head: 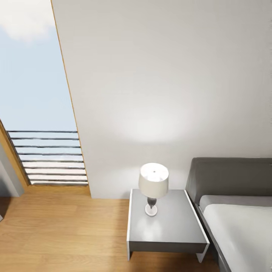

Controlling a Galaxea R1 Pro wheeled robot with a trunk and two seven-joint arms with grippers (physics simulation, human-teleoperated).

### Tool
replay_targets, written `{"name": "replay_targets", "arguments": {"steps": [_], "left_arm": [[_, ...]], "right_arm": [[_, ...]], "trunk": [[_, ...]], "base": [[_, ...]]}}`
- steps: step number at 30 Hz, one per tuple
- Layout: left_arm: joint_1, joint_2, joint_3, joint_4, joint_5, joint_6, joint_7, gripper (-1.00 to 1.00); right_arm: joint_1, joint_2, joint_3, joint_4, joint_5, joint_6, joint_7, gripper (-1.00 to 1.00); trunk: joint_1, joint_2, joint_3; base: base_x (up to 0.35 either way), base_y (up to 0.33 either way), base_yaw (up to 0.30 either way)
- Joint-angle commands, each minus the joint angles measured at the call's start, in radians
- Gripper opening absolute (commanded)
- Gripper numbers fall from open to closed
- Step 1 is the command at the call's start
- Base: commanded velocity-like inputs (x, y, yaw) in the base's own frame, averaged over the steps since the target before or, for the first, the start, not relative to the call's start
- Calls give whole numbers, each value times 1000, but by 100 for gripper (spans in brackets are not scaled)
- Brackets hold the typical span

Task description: Attach the digital camera to the camera tripod in the bedroom.

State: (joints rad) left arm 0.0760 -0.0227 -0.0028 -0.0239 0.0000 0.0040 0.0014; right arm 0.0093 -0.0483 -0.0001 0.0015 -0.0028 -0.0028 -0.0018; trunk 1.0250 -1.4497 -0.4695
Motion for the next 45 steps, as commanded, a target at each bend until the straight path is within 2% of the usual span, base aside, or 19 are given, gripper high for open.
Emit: {"name": "replay_targets", "arguments": {"steps": [1,13,23,45], "left_arm": [[1,0,0,-2,0,0,0,100],[1,3,1,-3,0,-1,2,100],[1,21,3,-5,1,-1,3,100],[1,36,4,-7,2,-1,4,100]], "right_arm": [[0,0,0,0,0,0,0,100],[0,1,0,0,0,0,-1,100],[0,1,0,0,0,0,-1,100],[0,2,0,1,-1,0,-1,100]], "trunk": [[0,0,-1],[0,0,-1],[0,0,-1],[0,0,-1]], "base": [[1,-100,0],[0,-31,79],[0,-2,260],[0,0,285]]}}
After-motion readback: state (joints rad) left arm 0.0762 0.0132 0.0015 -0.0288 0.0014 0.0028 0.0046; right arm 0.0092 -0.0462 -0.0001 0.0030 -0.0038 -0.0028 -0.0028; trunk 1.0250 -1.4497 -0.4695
